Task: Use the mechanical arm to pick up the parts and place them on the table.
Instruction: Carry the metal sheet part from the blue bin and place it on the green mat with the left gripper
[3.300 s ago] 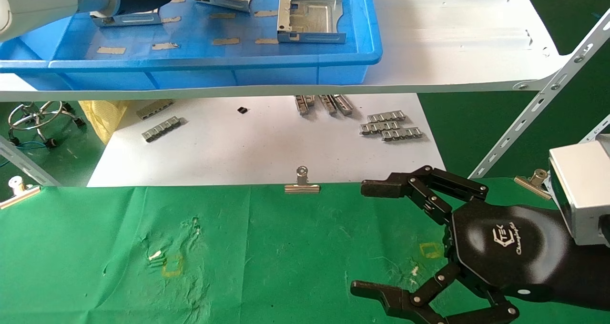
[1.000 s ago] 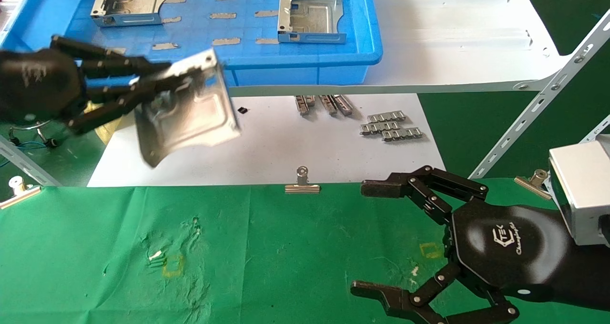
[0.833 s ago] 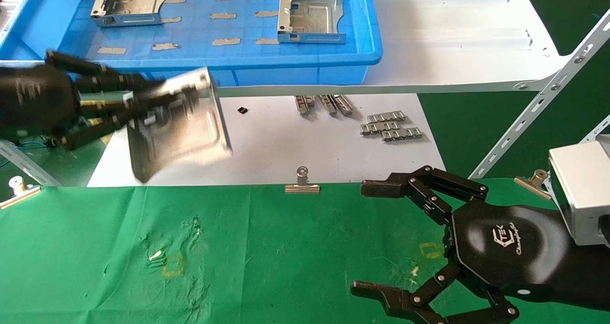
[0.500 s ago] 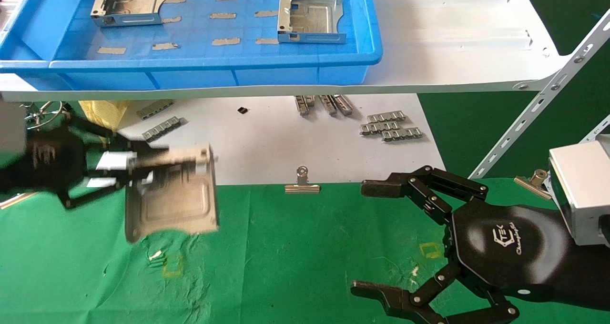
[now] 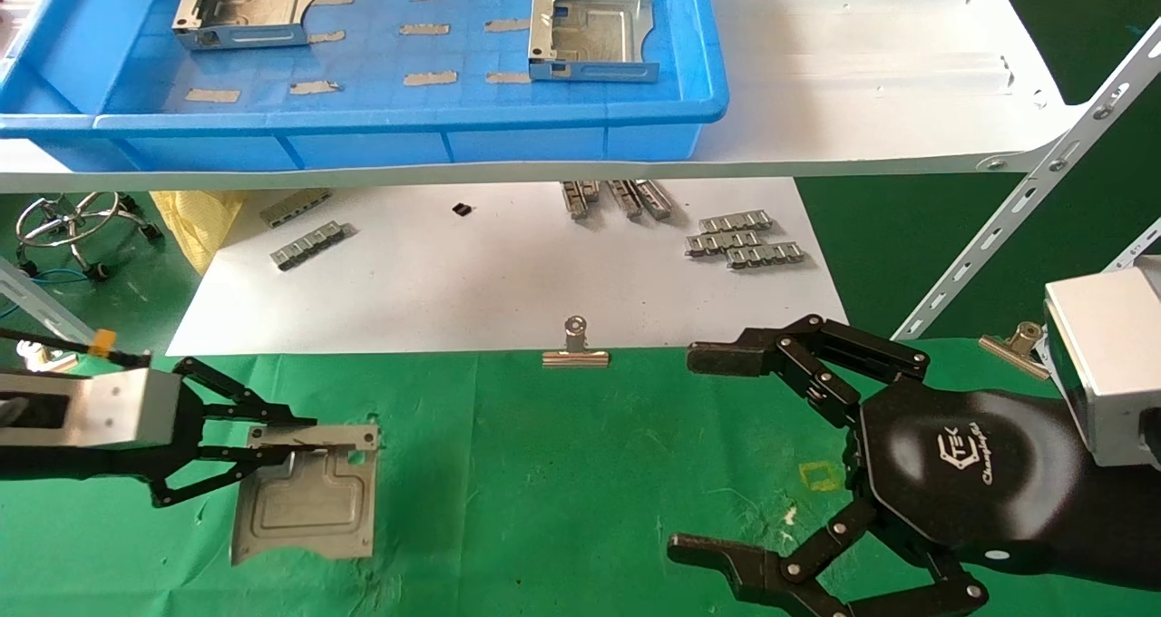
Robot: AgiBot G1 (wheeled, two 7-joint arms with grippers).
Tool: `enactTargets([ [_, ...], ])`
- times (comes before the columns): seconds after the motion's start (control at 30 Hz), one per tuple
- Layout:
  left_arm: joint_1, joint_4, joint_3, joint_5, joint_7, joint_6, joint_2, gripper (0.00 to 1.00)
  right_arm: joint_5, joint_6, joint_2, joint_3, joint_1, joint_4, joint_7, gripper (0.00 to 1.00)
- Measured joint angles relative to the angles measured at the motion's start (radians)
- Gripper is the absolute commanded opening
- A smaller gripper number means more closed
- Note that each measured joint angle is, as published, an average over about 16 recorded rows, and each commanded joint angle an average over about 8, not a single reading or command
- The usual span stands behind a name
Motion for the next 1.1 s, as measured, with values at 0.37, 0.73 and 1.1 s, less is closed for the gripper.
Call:
enactTargets([
  [0.37, 0.002, 0.170, 0.018, 0.031, 0.149, -0.008, 0.074, 0.88, 0.000, 0.000, 0.000, 0.000, 0.000, 0.000, 0.000, 1.00],
  [0.73, -0.029, 0.261, 0.039, 0.054, 0.163, 0.022, 0.122, 1.00, 0.000, 0.000, 0.000, 0.000, 0.000, 0.000, 0.000, 1.00],
  [1.1, -0.036, 0.319, 0.014, -0.008, 0.008, 0.046, 0.134, 1.00, 0.000, 0.000, 0.000, 0.000, 0.000, 0.000, 0.000, 1.00],
])
